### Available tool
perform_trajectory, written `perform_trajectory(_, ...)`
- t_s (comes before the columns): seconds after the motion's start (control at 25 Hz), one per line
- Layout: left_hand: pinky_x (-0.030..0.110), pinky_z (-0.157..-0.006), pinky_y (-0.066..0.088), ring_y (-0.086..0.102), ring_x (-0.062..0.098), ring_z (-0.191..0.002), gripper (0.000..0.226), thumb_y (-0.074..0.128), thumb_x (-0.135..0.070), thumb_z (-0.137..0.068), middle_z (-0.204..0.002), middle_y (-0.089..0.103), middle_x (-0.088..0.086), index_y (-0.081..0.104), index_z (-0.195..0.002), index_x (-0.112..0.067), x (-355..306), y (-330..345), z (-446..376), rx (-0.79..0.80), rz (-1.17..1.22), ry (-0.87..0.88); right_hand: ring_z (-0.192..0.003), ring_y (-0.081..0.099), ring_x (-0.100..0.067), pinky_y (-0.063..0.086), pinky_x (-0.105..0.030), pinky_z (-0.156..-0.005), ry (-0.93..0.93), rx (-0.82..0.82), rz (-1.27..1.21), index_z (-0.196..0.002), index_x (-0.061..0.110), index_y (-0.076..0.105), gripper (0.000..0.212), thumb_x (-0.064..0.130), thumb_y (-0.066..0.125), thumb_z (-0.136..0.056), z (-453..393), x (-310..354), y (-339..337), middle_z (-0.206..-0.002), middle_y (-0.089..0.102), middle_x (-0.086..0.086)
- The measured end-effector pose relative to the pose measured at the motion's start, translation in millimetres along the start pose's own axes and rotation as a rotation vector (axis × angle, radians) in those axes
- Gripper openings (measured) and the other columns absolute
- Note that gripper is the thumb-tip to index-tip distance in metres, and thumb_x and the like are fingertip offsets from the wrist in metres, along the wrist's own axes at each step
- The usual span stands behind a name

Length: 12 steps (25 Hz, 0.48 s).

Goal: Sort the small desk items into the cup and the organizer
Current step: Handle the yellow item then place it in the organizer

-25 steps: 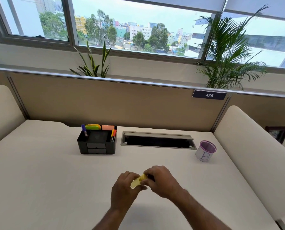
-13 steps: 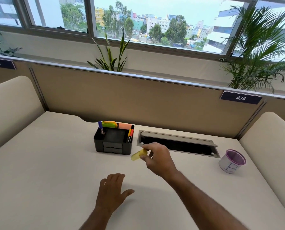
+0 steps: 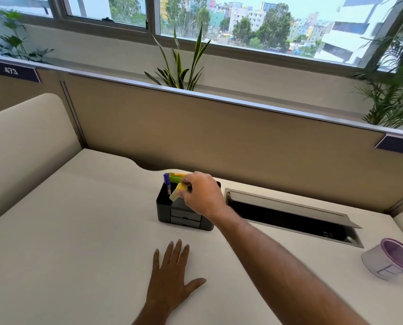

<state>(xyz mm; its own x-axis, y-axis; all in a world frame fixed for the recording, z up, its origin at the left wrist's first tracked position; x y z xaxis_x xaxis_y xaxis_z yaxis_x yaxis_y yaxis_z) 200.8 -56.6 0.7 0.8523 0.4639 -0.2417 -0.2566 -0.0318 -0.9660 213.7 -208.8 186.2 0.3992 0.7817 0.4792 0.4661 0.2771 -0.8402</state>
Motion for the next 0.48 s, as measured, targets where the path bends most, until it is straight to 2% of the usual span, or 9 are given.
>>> perform_trajectory(0.08,0.049,-0.109,-0.008,0.04,0.032,-0.138,0.098,0.025,-0.088,-0.077,-0.151,0.042,0.01,0.044,-0.142,-0.017,7,5,-5,0.024,0.005,0.005,-0.091,0.063,-0.027,0.056,-0.04,-0.075,0.006,0.073,0.068,-0.1,0.012,0.073,0.019,0.025,0.071,-0.087,-15,2,19,-0.099,0.07,-0.009)
perform_trajectory(0.12,0.051,-0.11,-0.007,0.033,0.031,-0.142,0.099,0.025,-0.088,-0.077,-0.154,0.036,0.01,0.04,-0.145,-0.018,10,8,-7,0.023,0.009,0.009,-0.09,0.063,-0.028,0.055,-0.038,-0.073,0.015,0.105,0.093,-0.097,0.012,0.073,0.017,0.025,0.071,-0.087,-21,2,28,-0.097,0.07,-0.009)
perform_trajectory(0.2,0.055,-0.112,-0.008,0.007,0.023,-0.149,0.101,0.023,-0.09,-0.076,-0.16,0.013,0.006,0.023,-0.151,-0.022,14,13,-10,-0.018,0.023,0.028,-0.087,0.063,-0.028,0.055,-0.038,-0.072,0.04,0.158,0.103,-0.093,0.012,0.073,0.017,0.028,0.073,-0.086,-32,2,45,-0.092,0.071,-0.009)
perform_trajectory(0.24,0.057,-0.113,-0.008,-0.001,0.021,-0.148,0.101,0.022,-0.09,-0.076,-0.161,0.007,0.005,0.018,-0.152,-0.024,14,14,-11,-0.016,0.023,0.034,-0.085,0.063,-0.028,0.055,-0.037,-0.071,0.055,0.181,0.098,-0.091,0.011,0.073,0.018,0.029,0.074,-0.085,-36,1,52,-0.089,0.072,-0.01)
perform_trajectory(0.28,0.059,-0.112,-0.004,0.003,0.023,-0.149,0.1,0.023,-0.09,-0.076,-0.16,0.011,0.005,0.02,-0.151,-0.023,14,15,-12,-0.004,0.019,0.037,-0.082,0.063,-0.028,0.053,-0.036,-0.068,0.069,0.205,0.099,-0.089,0.011,0.072,0.02,0.03,0.075,-0.085,-40,0,60,-0.086,0.071,-0.009)
perform_trajectory(0.36,0.06,-0.109,0.004,0.022,0.031,-0.146,0.098,0.026,-0.088,-0.077,-0.158,0.026,0.009,0.032,-0.148,-0.021,14,17,-13,0.028,0.012,0.029,-0.077,0.062,-0.027,0.048,-0.033,-0.064,0.098,0.249,0.109,-0.085,0.011,0.07,0.023,0.032,0.078,-0.083,-44,-2,76,-0.081,0.069,-0.008)
perform_trajectory(0.48,0.061,-0.109,0.003,0.021,0.033,-0.145,0.098,0.025,-0.088,-0.077,-0.158,0.024,0.009,0.03,-0.149,-0.021,16,17,-14,-0.009,0.016,0.03,-0.079,0.064,-0.026,0.056,-0.037,-0.071,0.151,0.28,0.093,-0.087,0.012,0.07,0.027,0.036,0.081,-0.079,-45,-6,96,-0.084,0.069,-0.008)
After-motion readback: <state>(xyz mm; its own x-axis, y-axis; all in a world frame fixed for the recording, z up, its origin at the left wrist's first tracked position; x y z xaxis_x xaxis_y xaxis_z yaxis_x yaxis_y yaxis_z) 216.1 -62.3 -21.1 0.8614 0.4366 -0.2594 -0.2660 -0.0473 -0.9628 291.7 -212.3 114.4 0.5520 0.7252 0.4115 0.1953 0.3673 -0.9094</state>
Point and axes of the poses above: each hand's wrist, its own z-axis away from the middle knuckle, its own y-axis out of the palm, x = y × z, the point moved 4 cm from there along -z, towards the middle knuckle
